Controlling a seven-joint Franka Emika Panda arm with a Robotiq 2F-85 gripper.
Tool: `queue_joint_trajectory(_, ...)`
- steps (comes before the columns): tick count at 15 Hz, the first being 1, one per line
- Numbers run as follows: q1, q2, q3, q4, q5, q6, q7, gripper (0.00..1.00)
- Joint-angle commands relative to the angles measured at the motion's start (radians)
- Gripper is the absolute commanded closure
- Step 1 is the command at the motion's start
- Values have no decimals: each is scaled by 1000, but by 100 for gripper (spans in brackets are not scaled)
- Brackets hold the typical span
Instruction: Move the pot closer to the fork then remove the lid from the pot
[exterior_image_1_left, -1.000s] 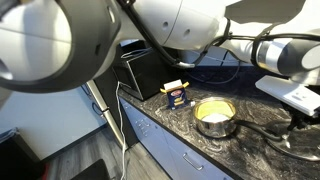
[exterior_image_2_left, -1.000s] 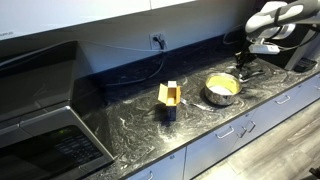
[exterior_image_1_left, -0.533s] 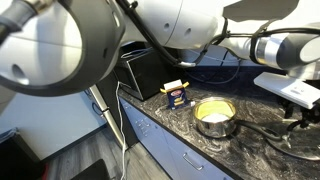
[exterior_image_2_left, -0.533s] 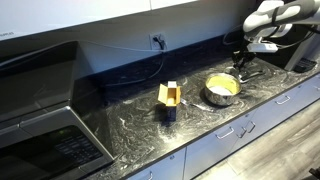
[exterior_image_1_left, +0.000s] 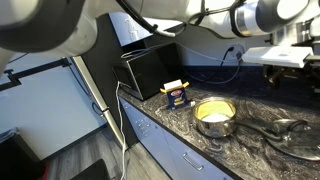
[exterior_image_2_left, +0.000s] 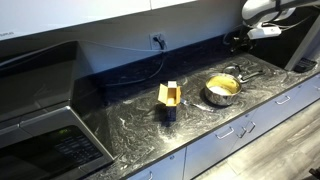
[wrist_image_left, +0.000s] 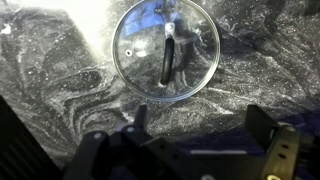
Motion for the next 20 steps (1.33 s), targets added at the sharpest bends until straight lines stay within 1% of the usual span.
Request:
queue_joint_trajectory(1, 54, -212, -37, -236, -51, 51, 12, 0)
queue_joint_trajectory(6, 71, -404, -23, -432, -112, 94, 7, 0)
queue_joint_trajectory(12, 98, -594, -20, -692, -161, 186, 15, 0)
queue_joint_trajectory(13, 79, -497, -15, -553, -136, 131, 0, 0)
queue_joint_trajectory(14, 81, -514, -15, -577, -136, 135, 0, 0)
queue_joint_trajectory(20, 77, -500, -15, -566, -136, 135, -1, 0)
